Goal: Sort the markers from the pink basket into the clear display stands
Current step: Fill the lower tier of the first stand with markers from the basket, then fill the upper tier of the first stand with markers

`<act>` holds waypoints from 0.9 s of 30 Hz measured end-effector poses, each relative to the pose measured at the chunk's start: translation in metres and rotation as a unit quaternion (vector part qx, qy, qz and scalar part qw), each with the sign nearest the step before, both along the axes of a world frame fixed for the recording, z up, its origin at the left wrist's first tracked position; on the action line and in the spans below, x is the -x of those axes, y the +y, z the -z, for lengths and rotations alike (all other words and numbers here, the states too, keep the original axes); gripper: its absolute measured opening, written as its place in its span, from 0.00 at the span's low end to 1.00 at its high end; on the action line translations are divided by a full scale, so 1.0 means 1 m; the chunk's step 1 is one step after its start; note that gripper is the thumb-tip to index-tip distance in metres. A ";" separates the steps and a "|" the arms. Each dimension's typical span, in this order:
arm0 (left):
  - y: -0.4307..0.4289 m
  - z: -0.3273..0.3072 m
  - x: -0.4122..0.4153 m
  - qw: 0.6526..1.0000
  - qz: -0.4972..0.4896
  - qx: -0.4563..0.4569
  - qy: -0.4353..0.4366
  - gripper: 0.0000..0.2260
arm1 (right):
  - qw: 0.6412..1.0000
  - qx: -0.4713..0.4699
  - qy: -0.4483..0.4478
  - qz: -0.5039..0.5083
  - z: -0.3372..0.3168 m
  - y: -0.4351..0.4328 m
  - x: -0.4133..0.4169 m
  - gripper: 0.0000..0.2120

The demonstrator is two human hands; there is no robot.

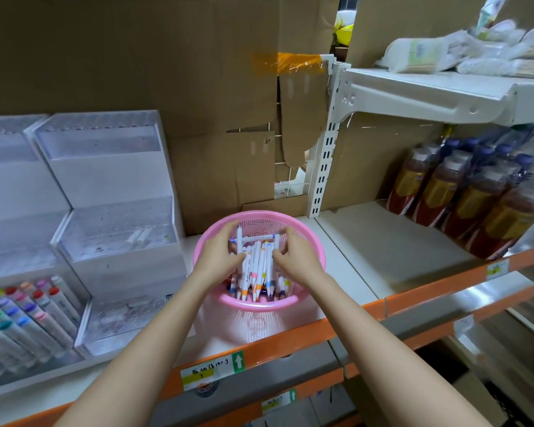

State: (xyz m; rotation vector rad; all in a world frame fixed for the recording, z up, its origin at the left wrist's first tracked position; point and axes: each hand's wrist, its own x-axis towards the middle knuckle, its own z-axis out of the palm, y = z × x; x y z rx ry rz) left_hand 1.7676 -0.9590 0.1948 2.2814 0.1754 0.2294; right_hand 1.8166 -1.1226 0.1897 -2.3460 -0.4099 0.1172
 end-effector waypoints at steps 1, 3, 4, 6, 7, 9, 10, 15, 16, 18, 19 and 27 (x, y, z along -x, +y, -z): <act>0.001 0.000 0.001 1.000 0.003 0.005 -0.016 0.28 | 1.000 -0.019 -0.012 -0.003 -0.001 -0.001 0.001 0.21; 0.003 0.000 0.002 0.998 0.000 0.023 -0.058 0.25 | 0.998 -0.058 -0.032 -0.008 -0.004 -0.003 0.002 0.22; 0.004 -0.001 0.003 0.996 -0.002 0.030 -0.083 0.24 | 0.996 -0.071 -0.044 -0.011 -0.004 -0.004 0.002 0.22; 0.003 -0.004 0.007 0.992 -0.004 0.040 -0.119 0.22 | 0.994 -0.090 -0.062 -0.026 -0.006 -0.004 0.004 0.22; 0.003 -0.006 0.010 0.990 -0.005 0.049 -0.134 0.21 | 0.992 -0.105 -0.067 -0.034 -0.008 -0.003 0.005 0.23; 0.003 -0.012 0.013 0.984 -0.012 0.065 -0.163 0.17 | 0.986 -0.139 -0.074 -0.051 -0.010 0.001 0.010 0.24; 0.003 -0.016 0.015 0.981 -0.015 0.070 -0.178 0.15 | 0.983 -0.156 -0.078 -0.059 -0.013 0.005 0.013 0.24; 0.014 -0.041 0.034 0.970 -0.011 0.073 -0.230 0.14 | 0.964 -0.220 -0.113 -0.099 -0.032 0.032 0.030 0.25; 0.018 -0.047 0.039 0.969 -0.014 0.074 -0.237 0.14 | 0.958 -0.237 -0.121 -0.106 -0.037 0.039 0.033 0.24; 0.029 -0.059 0.051 0.965 -0.024 0.073 -0.252 0.15 | 0.948 -0.262 -0.137 -0.120 -0.047 0.054 0.039 0.23; 0.036 -0.065 0.058 0.963 -0.032 0.067 -0.259 0.15 | 0.943 -0.271 -0.140 -0.130 -0.052 0.063 0.043 0.23; 0.103 -0.109 0.114 0.946 -0.088 0.023 -0.310 0.15 | 0.913 -0.318 -0.155 -0.203 -0.095 0.148 0.069 0.20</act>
